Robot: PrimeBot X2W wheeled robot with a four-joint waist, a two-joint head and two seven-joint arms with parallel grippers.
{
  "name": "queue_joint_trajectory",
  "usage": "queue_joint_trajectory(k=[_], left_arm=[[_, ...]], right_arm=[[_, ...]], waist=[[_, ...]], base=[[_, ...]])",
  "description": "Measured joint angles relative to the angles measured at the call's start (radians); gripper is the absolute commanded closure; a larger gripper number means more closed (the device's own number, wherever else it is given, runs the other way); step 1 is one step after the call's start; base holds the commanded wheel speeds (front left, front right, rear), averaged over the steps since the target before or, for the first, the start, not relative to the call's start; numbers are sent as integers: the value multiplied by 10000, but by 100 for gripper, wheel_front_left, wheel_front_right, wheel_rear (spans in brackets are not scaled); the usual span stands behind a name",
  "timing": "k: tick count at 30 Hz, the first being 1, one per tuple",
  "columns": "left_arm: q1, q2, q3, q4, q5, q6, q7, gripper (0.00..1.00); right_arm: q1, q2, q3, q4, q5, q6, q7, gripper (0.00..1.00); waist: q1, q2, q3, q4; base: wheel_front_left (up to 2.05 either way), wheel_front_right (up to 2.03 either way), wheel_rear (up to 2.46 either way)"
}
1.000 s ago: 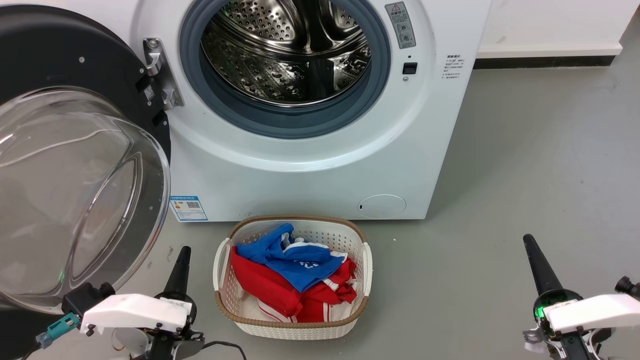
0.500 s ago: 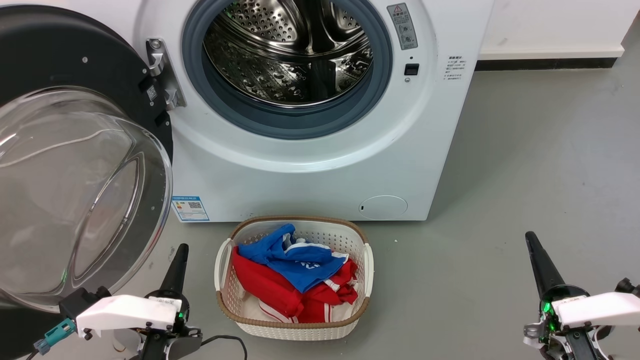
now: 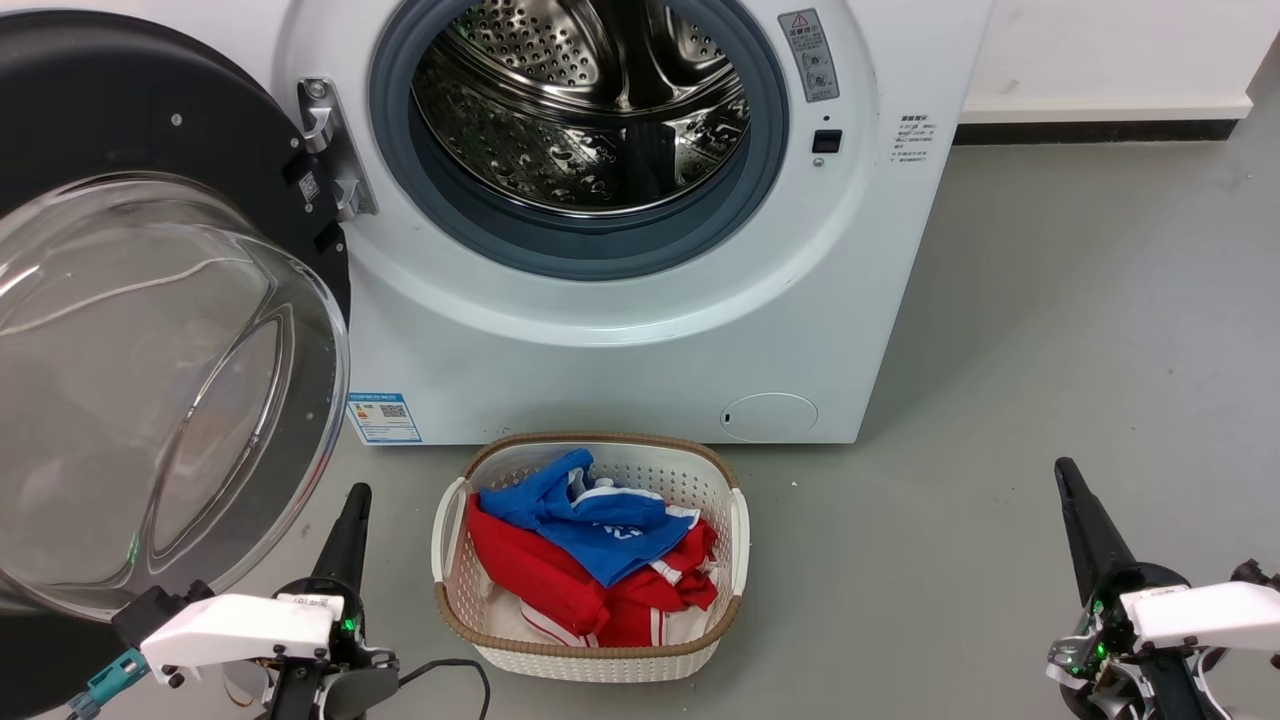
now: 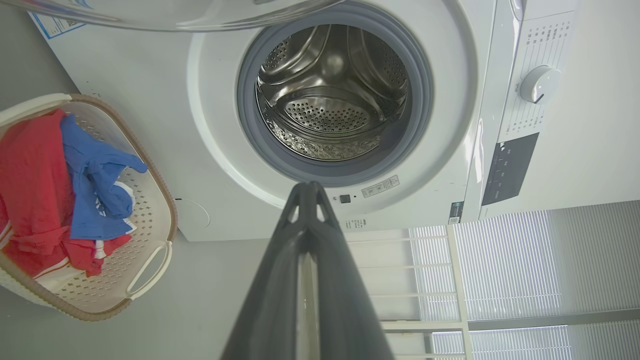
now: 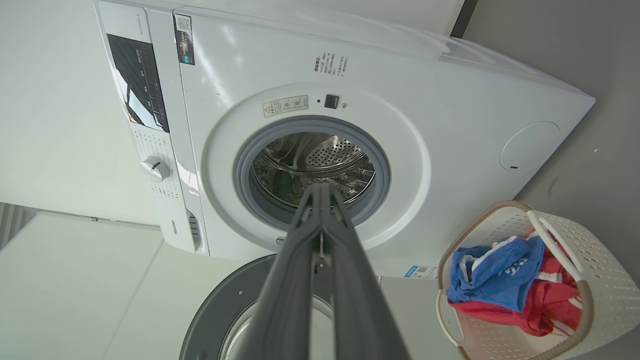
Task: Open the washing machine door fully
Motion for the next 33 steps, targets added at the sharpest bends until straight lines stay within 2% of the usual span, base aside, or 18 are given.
queue_joint_trajectory(k=[26,33], left_arm=[[-100,-391,644,151,-1480,-516,433,100],[-102,-408,663,155,-1507,-520,435,100]], right_arm=[[-266,56,-161,351,1804,0,192,100],[-292,65,-178,359,1837,0,201,100]], waist=[[0,0,-57,81],[0,0,-57,82]], base=[[0,0,0],[0,0,0]])
